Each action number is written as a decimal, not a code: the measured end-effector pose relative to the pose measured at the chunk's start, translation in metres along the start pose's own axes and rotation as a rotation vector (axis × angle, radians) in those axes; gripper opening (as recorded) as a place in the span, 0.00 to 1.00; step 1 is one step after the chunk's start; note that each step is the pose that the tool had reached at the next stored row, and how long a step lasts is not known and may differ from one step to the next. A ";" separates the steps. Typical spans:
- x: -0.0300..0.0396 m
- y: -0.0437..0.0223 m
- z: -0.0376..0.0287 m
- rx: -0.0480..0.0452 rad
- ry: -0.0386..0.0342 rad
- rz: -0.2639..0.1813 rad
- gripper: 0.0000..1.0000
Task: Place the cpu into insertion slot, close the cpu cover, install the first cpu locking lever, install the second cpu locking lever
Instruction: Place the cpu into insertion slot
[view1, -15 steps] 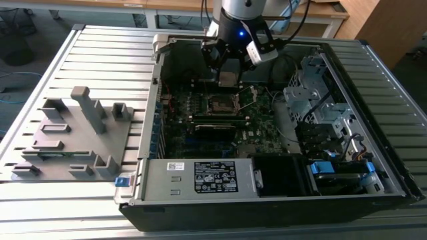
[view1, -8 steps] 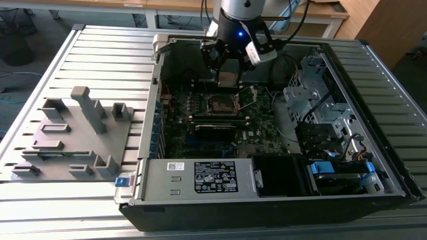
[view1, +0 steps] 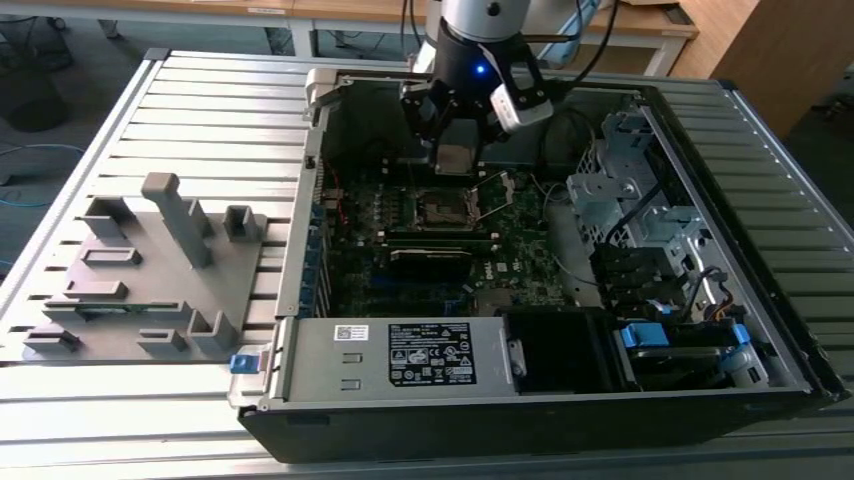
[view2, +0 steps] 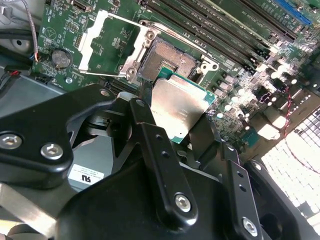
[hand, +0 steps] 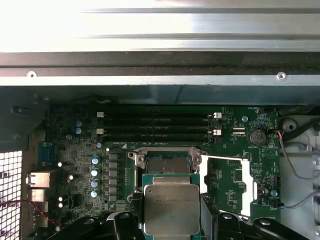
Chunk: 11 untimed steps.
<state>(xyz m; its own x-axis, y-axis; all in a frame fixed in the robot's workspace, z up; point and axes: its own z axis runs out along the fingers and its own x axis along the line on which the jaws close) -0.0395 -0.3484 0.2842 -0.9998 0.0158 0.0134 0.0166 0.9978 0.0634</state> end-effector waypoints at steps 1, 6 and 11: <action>0.0000 -0.0001 0.0011 0.0002 -0.0003 0.000 0.54; 0.0001 -0.0004 0.0061 0.0001 -0.0019 -0.001 0.54; 0.0004 -0.0005 0.0081 0.0003 -0.0025 -0.001 0.54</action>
<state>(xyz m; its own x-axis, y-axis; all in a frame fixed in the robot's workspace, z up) -0.0400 -0.3484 0.2760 -0.9998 0.0145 0.0108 0.0152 0.9979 0.0631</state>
